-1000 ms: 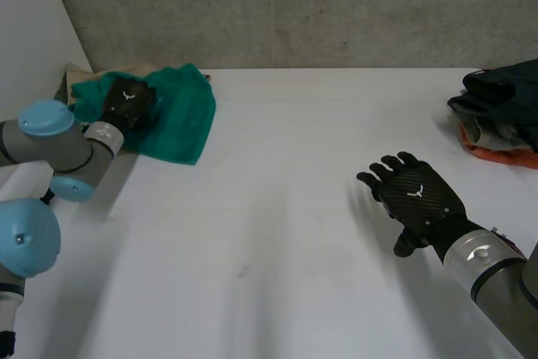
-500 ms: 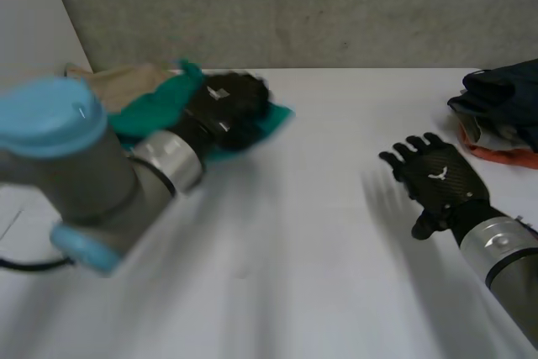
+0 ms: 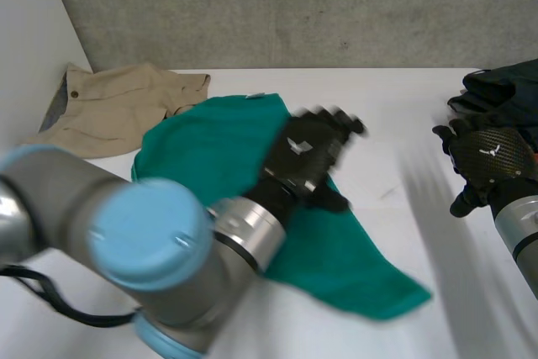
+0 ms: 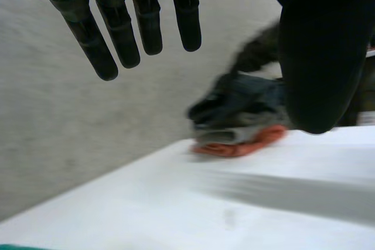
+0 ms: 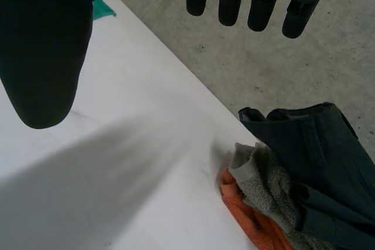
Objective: Fold the laundry.
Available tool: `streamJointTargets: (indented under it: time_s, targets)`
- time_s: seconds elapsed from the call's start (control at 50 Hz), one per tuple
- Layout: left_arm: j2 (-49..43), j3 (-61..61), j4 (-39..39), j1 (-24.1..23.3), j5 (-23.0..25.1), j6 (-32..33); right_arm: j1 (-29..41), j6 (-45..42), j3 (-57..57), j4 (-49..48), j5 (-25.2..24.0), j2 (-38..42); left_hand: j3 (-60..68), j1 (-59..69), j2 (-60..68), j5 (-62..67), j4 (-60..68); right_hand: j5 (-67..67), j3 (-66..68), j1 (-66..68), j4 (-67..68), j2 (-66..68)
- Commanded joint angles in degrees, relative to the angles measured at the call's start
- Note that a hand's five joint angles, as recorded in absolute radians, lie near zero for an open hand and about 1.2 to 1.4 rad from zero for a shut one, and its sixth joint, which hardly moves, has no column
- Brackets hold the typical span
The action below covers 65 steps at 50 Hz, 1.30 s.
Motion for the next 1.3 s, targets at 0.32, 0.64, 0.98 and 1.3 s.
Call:
streamJointTargets:
  time_s: [0.32, 0.64, 0.98, 1.3]
  targets:
    - [8.03, -12.66, -5.64, 37.74, 10.66, 25.46, 11.79, 12.08, -2.71, 30.33, -6.52, -8.73, -1.46, -2.08, -1.28, -0.22, -0.54, -2.60, -2.52, -3.39, -2.55, -2.40]
    - [-9.03, -2.02, -14.60, 44.78, 16.74, 41.91, 28.07, 25.11, 0.81, 10.21, 5.17, 6.83, 1.56, 0.94, 1.74, 2.80, 2.48, -2.60, -2.52, -3.39, -2.55, -2.40]
    - [-3.78, -4.99, -17.59, 37.50, 16.12, 39.20, 28.69, 20.64, -0.86, 2.29, 13.61, 10.89, 55.88, 55.26, 56.06, 57.12, 56.80, 67.40, 67.48, 66.61, 67.45, 67.60]
    - [14.79, -13.71, -23.84, 14.92, 16.12, 10.12, 7.95, -17.43, -17.10, -6.93, 9.57, 13.05, 55.88, 55.26, 56.06, 57.12, 56.80, 67.40, 67.48, 66.61, 67.45, 67.60]
